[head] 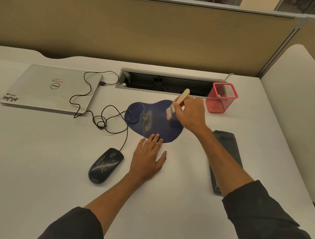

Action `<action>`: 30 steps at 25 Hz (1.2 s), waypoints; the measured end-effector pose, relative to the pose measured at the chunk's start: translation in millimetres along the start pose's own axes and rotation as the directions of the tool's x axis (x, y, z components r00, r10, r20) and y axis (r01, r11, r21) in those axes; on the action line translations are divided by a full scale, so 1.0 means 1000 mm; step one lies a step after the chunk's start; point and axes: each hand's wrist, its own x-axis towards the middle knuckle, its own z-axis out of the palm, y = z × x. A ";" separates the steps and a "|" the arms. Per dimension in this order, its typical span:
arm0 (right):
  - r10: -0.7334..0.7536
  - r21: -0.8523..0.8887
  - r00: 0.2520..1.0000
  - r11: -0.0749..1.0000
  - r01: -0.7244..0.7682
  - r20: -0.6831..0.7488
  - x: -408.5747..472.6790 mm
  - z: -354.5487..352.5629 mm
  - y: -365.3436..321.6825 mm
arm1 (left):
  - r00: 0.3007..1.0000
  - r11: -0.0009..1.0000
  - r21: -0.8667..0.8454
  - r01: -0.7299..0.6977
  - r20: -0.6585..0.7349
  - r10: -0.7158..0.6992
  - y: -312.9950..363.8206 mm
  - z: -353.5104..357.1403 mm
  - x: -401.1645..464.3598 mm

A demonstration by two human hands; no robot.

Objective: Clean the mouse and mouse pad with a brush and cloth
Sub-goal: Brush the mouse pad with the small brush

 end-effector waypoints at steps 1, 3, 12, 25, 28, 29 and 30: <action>0.002 0.026 0.999 1.000 -0.004 0.047 -0.002 0.002 -0.003 | 1.000 1.000 0.004 0.002 0.001 -0.002 -0.001 0.000 0.000; -0.005 -0.101 0.993 0.995 0.017 0.122 -0.004 0.005 0.002 | 1.000 1.000 0.001 0.003 0.010 -0.003 0.000 0.001 -0.001; 0.016 -0.150 0.998 0.989 -0.007 0.062 0.024 0.000 0.000 | 1.000 1.000 -0.017 -0.002 -0.020 0.002 0.002 -0.002 -0.001; 0.003 -0.057 0.977 0.998 0.009 0.212 0.022 0.008 0.003 | 1.000 1.000 -0.013 -0.004 0.001 0.004 0.001 -0.002 -0.002; 0.052 -0.014 0.996 0.999 -0.051 0.072 0.032 -0.002 0.013 | 1.000 1.000 -0.017 0.006 -0.001 -0.006 0.001 -0.002 -0.001; 0.054 0.053 0.998 0.997 -0.055 0.034 0.033 -0.001 0.011 | 1.000 1.000 -0.014 0.003 -0.003 -0.003 0.001 -0.002 -0.001; 0.046 0.073 0.997 0.996 -0.050 0.057 0.031 0.002 0.007 | 1.000 1.000 -0.007 0.000 -0.005 0.000 0.001 -0.001 -0.001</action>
